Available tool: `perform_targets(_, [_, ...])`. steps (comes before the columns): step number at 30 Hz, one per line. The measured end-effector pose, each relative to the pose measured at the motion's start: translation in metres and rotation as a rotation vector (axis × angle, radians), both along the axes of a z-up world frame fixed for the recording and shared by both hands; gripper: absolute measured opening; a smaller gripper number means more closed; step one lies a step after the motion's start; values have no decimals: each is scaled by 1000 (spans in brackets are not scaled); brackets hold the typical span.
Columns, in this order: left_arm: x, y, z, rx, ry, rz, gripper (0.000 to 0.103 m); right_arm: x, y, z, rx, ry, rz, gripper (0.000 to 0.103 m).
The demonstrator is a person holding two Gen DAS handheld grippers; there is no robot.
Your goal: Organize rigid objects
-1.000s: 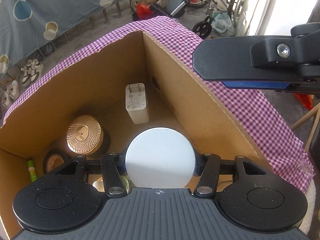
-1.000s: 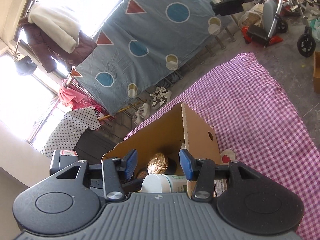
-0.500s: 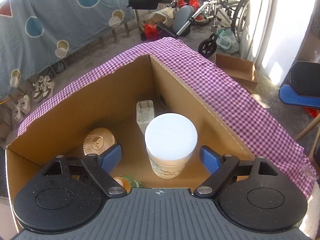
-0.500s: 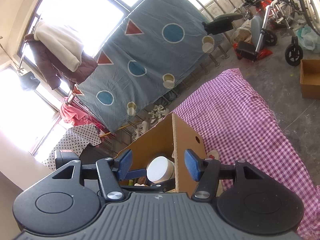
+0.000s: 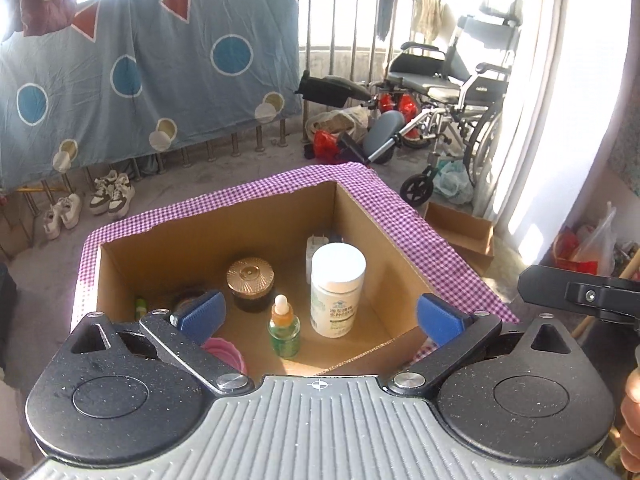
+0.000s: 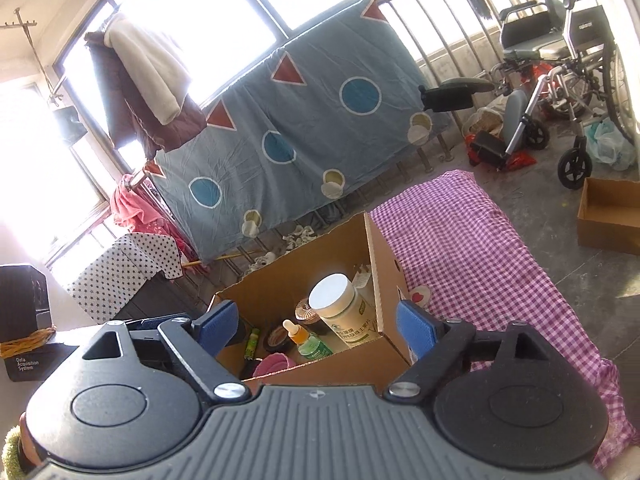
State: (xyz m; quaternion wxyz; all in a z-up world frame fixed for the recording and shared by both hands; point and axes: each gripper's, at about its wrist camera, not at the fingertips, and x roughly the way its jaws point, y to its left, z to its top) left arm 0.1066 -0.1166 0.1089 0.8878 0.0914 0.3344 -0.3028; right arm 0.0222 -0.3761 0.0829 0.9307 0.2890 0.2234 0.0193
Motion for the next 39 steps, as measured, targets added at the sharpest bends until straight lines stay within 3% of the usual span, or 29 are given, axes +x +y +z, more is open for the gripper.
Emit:
perform_targets(5, [-13, 28, 2, -16, -16, 124, 103, -1, 28, 2, -102, 16, 27, 99])
perform_targets(14, [-19, 56, -8, 49, -30, 329, 103, 7, 69, 2, -250, 68, 54, 103])
perform_targets(20, [-13, 68, -15, 55, -6, 330, 102, 14, 85, 2, -311, 98, 53, 103])
perform_targets(29, [-26, 73, -19, 60, -109, 411, 102, 20, 101, 1, -406, 122, 21, 103])
perform_targets(39, [-22, 73, -24, 77, -77, 406, 103, 23, 109, 2, -453, 121, 10, 103])
